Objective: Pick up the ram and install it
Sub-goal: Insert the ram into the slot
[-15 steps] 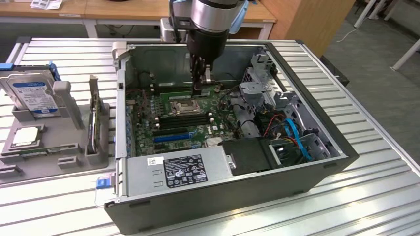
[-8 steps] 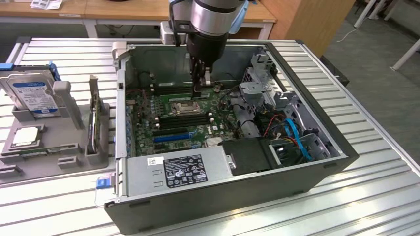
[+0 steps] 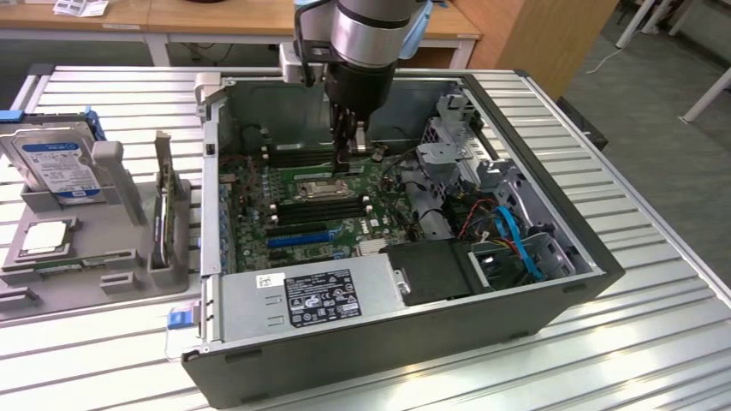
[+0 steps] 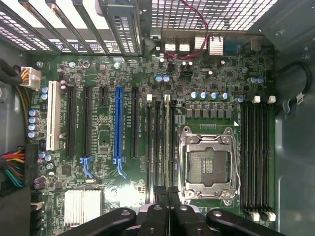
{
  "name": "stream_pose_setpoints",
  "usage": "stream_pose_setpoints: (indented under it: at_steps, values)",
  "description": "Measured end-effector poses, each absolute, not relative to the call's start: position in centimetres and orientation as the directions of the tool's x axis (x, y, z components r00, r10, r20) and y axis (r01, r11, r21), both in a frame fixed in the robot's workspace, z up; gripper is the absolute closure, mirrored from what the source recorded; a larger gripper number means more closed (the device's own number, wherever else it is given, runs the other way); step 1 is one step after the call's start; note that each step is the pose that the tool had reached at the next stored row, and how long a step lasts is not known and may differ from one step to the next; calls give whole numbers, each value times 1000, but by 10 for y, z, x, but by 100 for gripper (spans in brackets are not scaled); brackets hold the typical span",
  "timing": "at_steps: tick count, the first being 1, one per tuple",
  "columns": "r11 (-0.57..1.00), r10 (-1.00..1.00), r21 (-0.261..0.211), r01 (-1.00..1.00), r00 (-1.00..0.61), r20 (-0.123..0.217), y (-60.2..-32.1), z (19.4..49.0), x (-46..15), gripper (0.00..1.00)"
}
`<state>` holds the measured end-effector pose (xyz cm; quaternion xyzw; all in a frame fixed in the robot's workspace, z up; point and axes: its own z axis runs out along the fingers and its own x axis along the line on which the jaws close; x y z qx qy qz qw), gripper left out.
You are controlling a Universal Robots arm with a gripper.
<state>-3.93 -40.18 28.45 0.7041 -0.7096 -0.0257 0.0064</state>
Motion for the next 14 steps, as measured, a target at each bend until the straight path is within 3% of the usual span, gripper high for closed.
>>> stream_pose_setpoints:
  at_steps: [14]
  values:
    - [7, -1000, 46, -999, -8, -27, -409, 284, -39, 89]
